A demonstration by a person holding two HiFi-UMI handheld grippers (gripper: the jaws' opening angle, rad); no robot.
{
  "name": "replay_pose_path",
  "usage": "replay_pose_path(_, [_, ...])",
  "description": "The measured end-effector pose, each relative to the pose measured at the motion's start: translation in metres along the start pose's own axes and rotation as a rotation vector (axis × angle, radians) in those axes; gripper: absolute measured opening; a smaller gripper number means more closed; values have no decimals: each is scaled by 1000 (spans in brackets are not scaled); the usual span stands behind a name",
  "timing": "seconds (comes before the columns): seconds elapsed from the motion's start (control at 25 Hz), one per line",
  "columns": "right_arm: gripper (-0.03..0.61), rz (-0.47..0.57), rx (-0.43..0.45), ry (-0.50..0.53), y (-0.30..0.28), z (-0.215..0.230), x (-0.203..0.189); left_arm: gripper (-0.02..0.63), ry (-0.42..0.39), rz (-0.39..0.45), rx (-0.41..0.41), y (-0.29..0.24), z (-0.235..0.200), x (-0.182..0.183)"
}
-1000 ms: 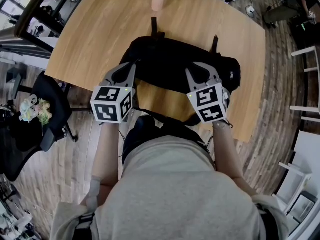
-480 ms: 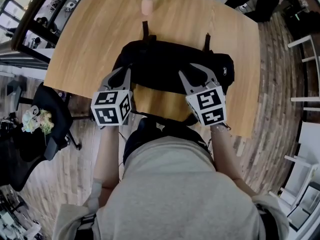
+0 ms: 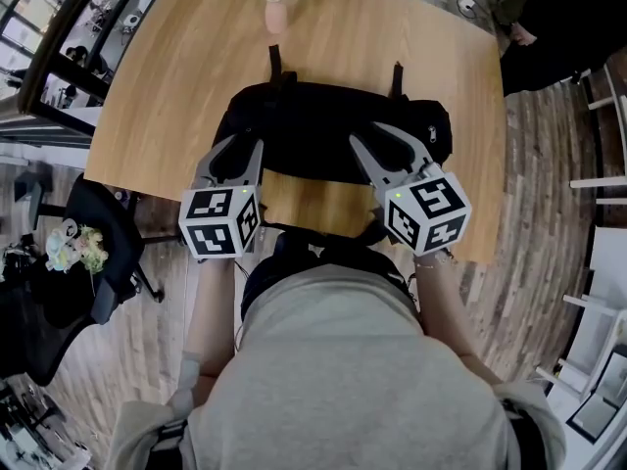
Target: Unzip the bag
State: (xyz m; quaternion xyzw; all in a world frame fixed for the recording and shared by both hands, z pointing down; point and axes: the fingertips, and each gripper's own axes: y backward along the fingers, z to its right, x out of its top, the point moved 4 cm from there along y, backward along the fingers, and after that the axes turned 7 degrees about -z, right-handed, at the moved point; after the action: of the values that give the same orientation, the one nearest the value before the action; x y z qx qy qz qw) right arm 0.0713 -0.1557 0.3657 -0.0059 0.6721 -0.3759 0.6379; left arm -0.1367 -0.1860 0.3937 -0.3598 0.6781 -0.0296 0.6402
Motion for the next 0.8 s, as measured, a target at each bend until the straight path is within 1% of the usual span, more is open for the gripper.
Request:
replay_pose_path(0.12, [123,43,48,-94,4,-3,0,132,17,16,-15,-1,8,6])
replay_pose_path(0.24, [120,94,66,-167,10,-2,3,132,29,43,-50,-3,18,16])
replay_pose_path(0.32, [118,122,60,-189,14,0,4,132,26,54,-98,-5,30,22])
replay_pose_path(0.44, [118,151,48,-211,21,4,5,131,22,67,-197,-9,51,28])
replay_pose_path(0.52, [118,169,38,-227,24,7,6,129,12,75,-249,-11,64,31])
replay_pose_path(0.6, [118,186,25,-244,29,9,5,113,-2,74,-295,-12,77,34])
replay_pose_path(0.72, [118,187,15,-275,37,9,4,84,-16,73,-341,-12,94,36])
replay_pose_path(0.8, [104,190,23,-285,39,7,1,69,-20,70,-359,-10,103,36])
